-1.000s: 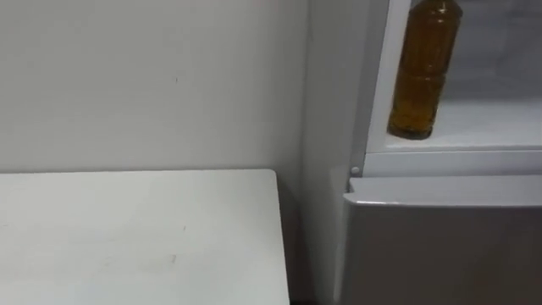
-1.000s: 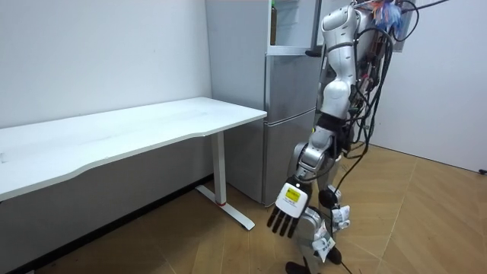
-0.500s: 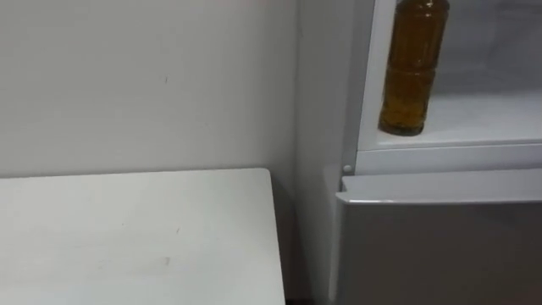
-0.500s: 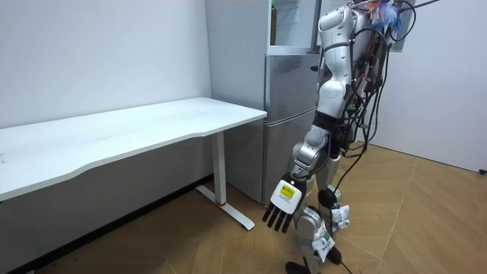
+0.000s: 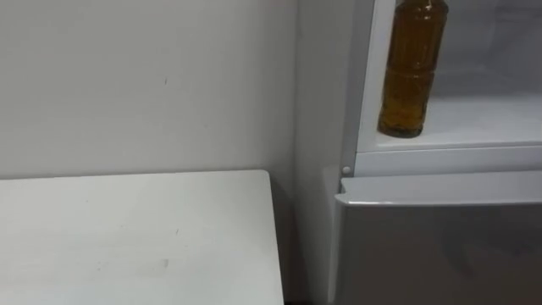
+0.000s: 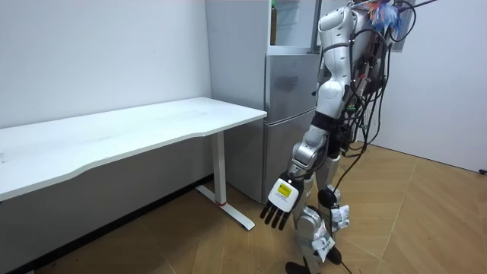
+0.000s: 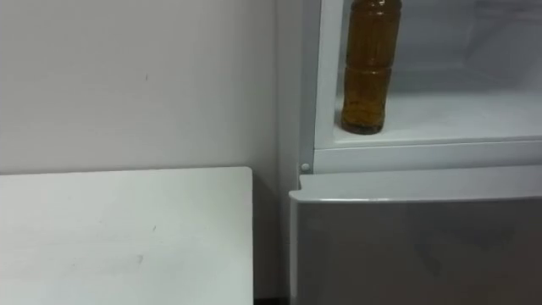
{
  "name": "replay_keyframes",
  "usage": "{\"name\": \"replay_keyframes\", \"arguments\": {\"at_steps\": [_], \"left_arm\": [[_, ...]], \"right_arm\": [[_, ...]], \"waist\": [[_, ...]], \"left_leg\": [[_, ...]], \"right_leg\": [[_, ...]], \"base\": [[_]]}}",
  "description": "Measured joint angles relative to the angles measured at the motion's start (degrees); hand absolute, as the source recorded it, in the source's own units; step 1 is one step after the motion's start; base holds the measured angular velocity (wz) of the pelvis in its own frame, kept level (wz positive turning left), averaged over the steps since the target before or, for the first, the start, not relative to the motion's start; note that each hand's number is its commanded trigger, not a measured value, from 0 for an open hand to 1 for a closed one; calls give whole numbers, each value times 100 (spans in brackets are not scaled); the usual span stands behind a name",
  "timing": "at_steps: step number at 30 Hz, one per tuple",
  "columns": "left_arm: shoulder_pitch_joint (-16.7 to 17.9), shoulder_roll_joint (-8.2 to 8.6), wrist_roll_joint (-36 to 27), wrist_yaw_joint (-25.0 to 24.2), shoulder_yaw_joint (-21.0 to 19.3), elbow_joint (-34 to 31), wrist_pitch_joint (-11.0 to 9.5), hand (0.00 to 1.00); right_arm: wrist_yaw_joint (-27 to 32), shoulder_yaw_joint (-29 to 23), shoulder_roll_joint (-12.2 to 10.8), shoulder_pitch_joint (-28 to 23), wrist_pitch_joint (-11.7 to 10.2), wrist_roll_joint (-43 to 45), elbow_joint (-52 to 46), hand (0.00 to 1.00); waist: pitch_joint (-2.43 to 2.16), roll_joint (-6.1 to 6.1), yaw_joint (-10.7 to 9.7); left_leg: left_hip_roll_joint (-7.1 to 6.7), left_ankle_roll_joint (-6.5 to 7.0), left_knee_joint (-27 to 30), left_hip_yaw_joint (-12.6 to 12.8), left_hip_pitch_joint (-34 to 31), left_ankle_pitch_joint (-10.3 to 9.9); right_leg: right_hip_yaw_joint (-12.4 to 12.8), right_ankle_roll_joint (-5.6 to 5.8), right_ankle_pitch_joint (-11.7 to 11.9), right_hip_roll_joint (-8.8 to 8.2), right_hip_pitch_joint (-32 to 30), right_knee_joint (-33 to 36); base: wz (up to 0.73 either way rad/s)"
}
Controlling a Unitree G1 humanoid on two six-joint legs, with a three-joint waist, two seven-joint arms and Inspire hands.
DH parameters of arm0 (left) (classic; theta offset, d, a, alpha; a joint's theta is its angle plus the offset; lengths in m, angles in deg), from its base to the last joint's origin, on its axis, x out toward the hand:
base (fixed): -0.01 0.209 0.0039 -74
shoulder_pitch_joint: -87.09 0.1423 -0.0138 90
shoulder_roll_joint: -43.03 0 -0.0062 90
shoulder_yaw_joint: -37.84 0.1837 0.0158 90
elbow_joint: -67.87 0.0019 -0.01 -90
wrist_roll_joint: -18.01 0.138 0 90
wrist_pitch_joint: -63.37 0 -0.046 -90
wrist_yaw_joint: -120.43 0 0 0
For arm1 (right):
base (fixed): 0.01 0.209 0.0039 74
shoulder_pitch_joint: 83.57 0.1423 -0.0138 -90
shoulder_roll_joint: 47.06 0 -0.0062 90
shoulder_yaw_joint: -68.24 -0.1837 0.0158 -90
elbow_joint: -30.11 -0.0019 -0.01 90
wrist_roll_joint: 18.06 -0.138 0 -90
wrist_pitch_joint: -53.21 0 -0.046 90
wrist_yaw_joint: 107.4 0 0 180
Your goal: Put the bottle in the upper fridge
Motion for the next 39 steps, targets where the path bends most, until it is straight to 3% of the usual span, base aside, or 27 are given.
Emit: {"name": "replay_keyframes", "arguments": {"at_steps": [5,10,15,18,27,34,36,39], "left_arm": [[11,2,-179,-1,51,-24,11,0],[222,1,-199,-5,50,-271,19,0],[267,3,-254,-2,32,-430,18,0],[303,7,-245,25,22,-470,18,0],[325,-35,-256,119,22,-622,-93,0],[325,-27,-239,118,17,-663,-108,0],[295,-29,-234,110,16,-743,-110,0],[293,-32,-219,92,8,-751,-110,0]], "right_arm": [[-2,-18,-16,-7,17,-719,403,0],[136,-181,-13,-7,18,-1342,377,0],[337,-699,5,24,19,-2312,197,0],[624,-1247,52,26,20,-2439,-10,0],[1202,-2018,501,127,-11,-2670,-360,0],[1503,-2517,545,240,-15,-2620,-1186,0],[1578,-2570,721,247,-14,-2601,-1473,0],[1577,-2676,751,251,-21,-2346,-1976,0]], "waist": [[-1,-5,-14],[0,-13,-158],[-3,-34,-312],[-3,-62,-389],[6,-268,-538],[20,-276,-651],[25,-286,-672],[22,-284,-665]], "left_leg": [[1,-1,-11,-3,10,0],[-8,-1,-39,-1,8,0],[-28,-1,-103,-26,9,3],[-34,-1,-114,-16,-10,4],[-40,-1,-129,86,21,4],[-42,-1,-136,105,-47,4],[-45,0,-135,122,-106,5],[-44,0,-134,184,-110,5]], "right_leg": [[11,-3,-4,0,9,-7],[8,6,-11,2,12,-8],[22,16,-32,-2,-40,9],[78,20,-38,5,-74,7],[168,26,-40,13,-102,-24],[226,35,-47,18,-211,9],[236,35,-47,16,-294,55],[297,34,-56,17,-344,98]], "base": [[0],[0],[0],[-3],[-9],[-2],[-2],[-9]]}}
